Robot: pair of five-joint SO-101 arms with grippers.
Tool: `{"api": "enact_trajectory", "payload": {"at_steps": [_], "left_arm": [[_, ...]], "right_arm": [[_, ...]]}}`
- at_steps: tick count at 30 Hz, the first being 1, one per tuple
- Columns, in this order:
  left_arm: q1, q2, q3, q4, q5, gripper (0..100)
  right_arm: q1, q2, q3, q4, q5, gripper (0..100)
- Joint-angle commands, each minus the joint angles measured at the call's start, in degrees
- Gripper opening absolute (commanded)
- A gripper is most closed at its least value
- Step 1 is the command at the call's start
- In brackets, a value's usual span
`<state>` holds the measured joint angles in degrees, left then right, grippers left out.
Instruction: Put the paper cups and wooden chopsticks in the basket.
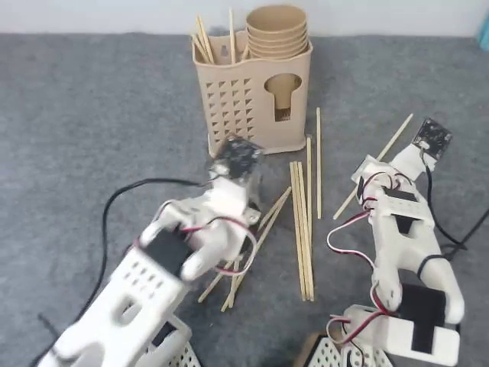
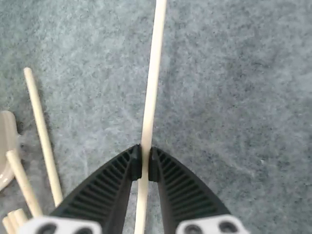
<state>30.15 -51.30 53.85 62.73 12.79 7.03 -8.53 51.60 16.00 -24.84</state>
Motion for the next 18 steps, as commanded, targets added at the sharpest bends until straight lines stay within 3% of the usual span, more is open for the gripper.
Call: {"api": "enact_trajectory", "payload": {"at_steps": [1,6,12,15,18], "left_arm": [[0.00,-9.23,-0.22,3.96,-0.79,2],[-0.62,-10.37,-0.75,1.23,-0.79,2],[-11.25,-10.37,-4.70,-7.56,-0.44,2],[-15.47,-10.37,-8.75,-13.45,-0.44,1],[-18.46,-10.37,-11.03,-24.35,-0.44,1]], "right_arm": [[-0.48,-0.40,-2.46,-1.27,-0.53,0.6],[-0.48,-0.40,-2.46,-1.27,-0.53,0.6],[-0.48,-0.40,-2.46,-1.27,-0.53,0.6],[-0.48,-0.40,-2.46,-1.27,-0.53,0.6],[-0.84,-0.40,-2.46,-1.27,-0.53,0.6]]}}
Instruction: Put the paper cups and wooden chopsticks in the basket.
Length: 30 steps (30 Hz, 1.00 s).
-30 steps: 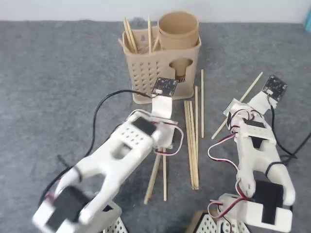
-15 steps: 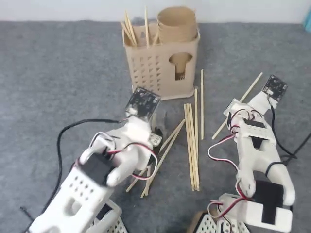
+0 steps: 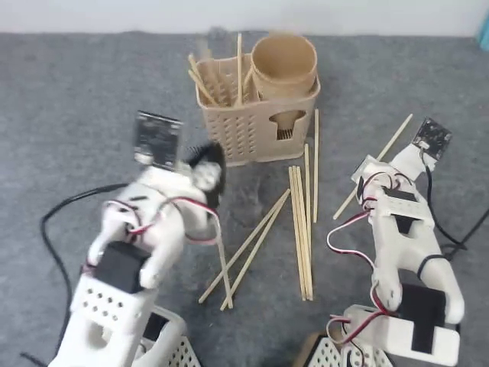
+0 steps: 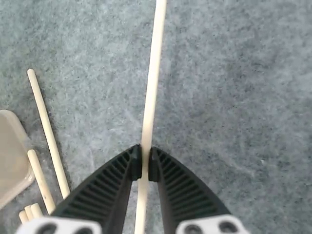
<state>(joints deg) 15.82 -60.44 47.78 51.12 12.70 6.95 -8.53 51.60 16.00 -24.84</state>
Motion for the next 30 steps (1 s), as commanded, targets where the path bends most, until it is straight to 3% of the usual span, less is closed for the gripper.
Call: {"api": "enact_trajectory", "payload": {"at_steps": [1,7,10,18,22,24,27,30], "left_arm": [[-4.92,-1.05,-5.14,-17.85,-0.35,1],[-6.51,-0.62,-1.89,-51.16,-0.53,1],[-6.51,-0.53,-2.59,-52.92,-0.62,1],[-6.59,8.35,-10.59,-27.87,-0.62,2],[-5.89,15.82,-16.13,1.05,-0.35,2],[-5.89,18.99,-17.10,11.16,-0.09,2],[-7.03,24.44,-13.76,13.98,5.45,2],[-8.18,31.03,-8.40,10.55,8.88,4]], "right_arm": [[-0.92,-0.40,-2.46,-1.27,-0.35,0.6],[-1.19,-0.40,-2.46,-0.92,1.32,0.6],[-1.19,-0.40,-2.46,-0.92,1.41,0.6],[-1.19,-0.40,-2.46,-0.92,1.41,0.6],[-1.01,-0.40,-2.37,-0.84,1.41,0.6],[-1.01,-0.40,-2.37,-0.84,1.41,0.6],[-1.19,-0.40,-2.37,-0.84,1.41,0.6],[-1.54,-0.40,-2.37,-0.84,1.49,0.6]]}}
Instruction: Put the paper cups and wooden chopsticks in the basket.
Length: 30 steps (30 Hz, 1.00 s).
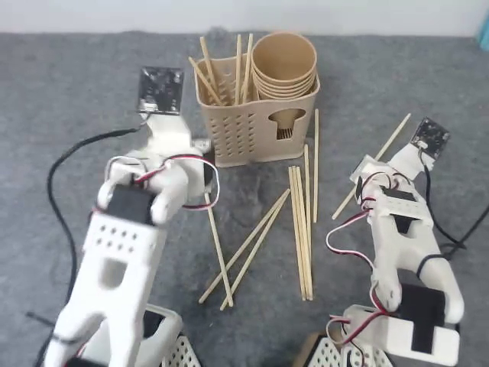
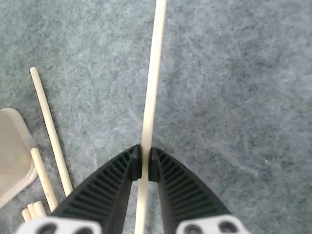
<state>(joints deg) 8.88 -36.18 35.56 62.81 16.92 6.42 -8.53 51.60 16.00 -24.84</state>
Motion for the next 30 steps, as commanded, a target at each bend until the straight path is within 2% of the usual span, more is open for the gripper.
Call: {"api": "enact_trajectory", "payload": {"at_steps": [1,5,7,15,18,21,22,24,26,30], "left_arm": [[-1.23,9.23,5.49,-3.25,4.84,7],[-1.23,17.93,9.63,-9.05,7.56,23],[-1.23,22.15,9.98,-10.11,9.32,27],[-1.67,38.77,5.58,-11.52,11.34,27],[-1.67,42.29,3.74,-11.52,12.75,21],[-1.32,42.99,2.95,-11.52,12.92,3],[-1.23,42.99,2.95,-11.43,12.92,0],[-0.79,42.99,2.77,-9.41,13.01,3],[0.53,42.90,1.63,-5.80,13.01,1],[2.81,42.90,-4.97,7.38,13.01,1]], "right_arm": [[-1.19,-0.40,-2.37,-0.84,1.49,0.6],[-1.01,-0.40,-2.29,-0.84,1.49,0.6],[-0.92,-0.40,-2.20,-0.84,1.49,0.6],[-1.10,-0.40,-2.20,-1.01,1.49,0.6],[-1.10,-0.40,-2.20,-1.01,1.49,0.6],[-1.10,-0.40,-2.20,-1.01,1.49,0.6],[-1.01,-0.40,-2.20,-1.10,1.49,0.6],[-1.01,-0.40,-2.20,-1.10,1.49,0.6],[-1.01,-0.40,-2.20,-1.19,1.49,0.6],[-1.10,-0.40,-2.20,-1.27,1.49,0.6]]}}
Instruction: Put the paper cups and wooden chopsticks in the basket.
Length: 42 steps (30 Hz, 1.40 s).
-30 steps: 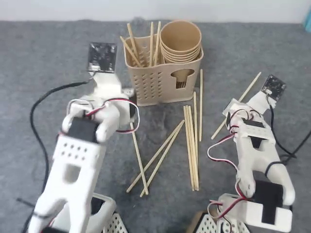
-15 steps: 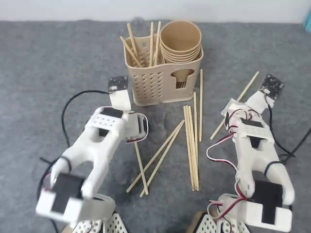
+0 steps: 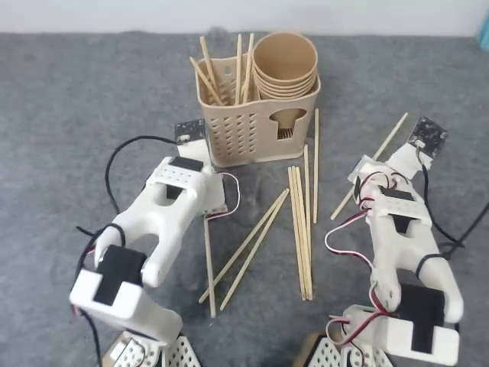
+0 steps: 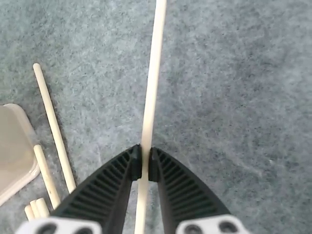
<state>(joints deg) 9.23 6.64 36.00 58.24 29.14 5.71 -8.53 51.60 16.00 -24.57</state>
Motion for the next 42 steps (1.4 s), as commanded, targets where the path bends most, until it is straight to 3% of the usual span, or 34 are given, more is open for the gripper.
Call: {"api": "enact_trajectory", "payload": {"at_steps": [1,7,13,20,29,34,38,42], "left_arm": [[2.73,0.09,-7.69,15.12,0.62,1],[2.29,0.09,-19.91,29.27,0.18,1],[2.29,0.09,-24.13,36.57,-6.33,1],[-4.31,0.09,-24.04,34.99,-7.38,1],[-20.84,0.09,-25.10,26.20,-8.70,1],[-28.22,0.09,-32.04,25.05,-8.62,1],[-29.19,0.00,-41.63,25.49,-8.70,1],[-24.35,-2.73,-51.82,29.63,-8.88,1]], "right_arm": [[-0.40,-0.40,-2.20,-1.27,1.23,0.6],[-0.22,-0.40,-2.20,-1.19,1.23,0.6],[-0.22,-0.40,-2.20,-1.27,1.23,0.6],[-0.22,-0.40,-2.20,-1.27,1.32,0.6],[-0.22,-0.40,-2.20,-1.19,1.32,0.6],[-0.31,-0.40,-2.20,-1.10,1.32,0.6],[-0.48,-0.40,-2.20,-1.01,1.32,0.6],[-0.48,-0.40,-2.20,-1.01,1.32,0.6]]}}
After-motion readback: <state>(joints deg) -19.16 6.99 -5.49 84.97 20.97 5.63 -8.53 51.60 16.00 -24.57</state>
